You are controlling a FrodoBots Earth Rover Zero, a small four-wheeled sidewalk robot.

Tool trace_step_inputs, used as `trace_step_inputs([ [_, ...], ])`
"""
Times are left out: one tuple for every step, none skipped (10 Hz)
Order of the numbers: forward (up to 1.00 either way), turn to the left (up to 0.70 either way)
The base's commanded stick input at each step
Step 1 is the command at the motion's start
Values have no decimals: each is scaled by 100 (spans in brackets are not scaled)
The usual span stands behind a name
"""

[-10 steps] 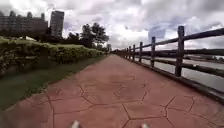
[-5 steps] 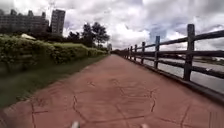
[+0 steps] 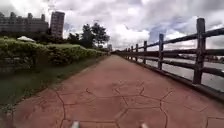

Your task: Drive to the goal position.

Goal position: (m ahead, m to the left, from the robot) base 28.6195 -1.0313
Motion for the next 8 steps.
trace_step_inputs([
  [70,0],
  [70,0],
  [70,0],
  [70,0],
  [70,0],
  [70,0],
  [70,0],
  [70,0],
])
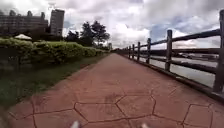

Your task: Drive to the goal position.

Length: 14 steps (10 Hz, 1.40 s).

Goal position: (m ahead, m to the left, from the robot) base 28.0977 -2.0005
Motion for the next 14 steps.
trace_step_inputs([
  [70,0],
  [70,0],
  [70,0],
  [70,0],
  [70,0],
  [70,0],
  [70,0],
  [70,0],
  [70,0],
  [70,0],
  [70,0],
  [70,0],
  [70,0],
  [70,0],
])
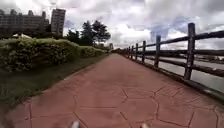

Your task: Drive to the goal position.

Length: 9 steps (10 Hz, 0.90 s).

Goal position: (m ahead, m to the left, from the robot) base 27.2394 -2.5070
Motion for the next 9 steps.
trace_step_inputs([
  [70,0],
  [70,0],
  [70,0],
  [70,0],
  [70,0],
  [70,0],
  [70,0],
  [70,0],
  [70,0],
])
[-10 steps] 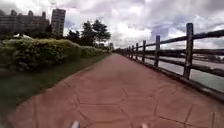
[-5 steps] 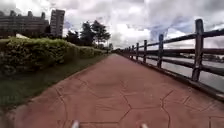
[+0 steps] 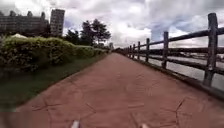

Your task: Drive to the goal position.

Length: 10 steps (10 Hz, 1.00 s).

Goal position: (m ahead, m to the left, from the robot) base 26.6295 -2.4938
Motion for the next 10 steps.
trace_step_inputs([
  [70,0],
  [70,0],
  [70,0],
  [70,0],
  [70,0],
  [70,0],
  [70,0],
  [70,0],
  [70,0],
  [70,0],
])
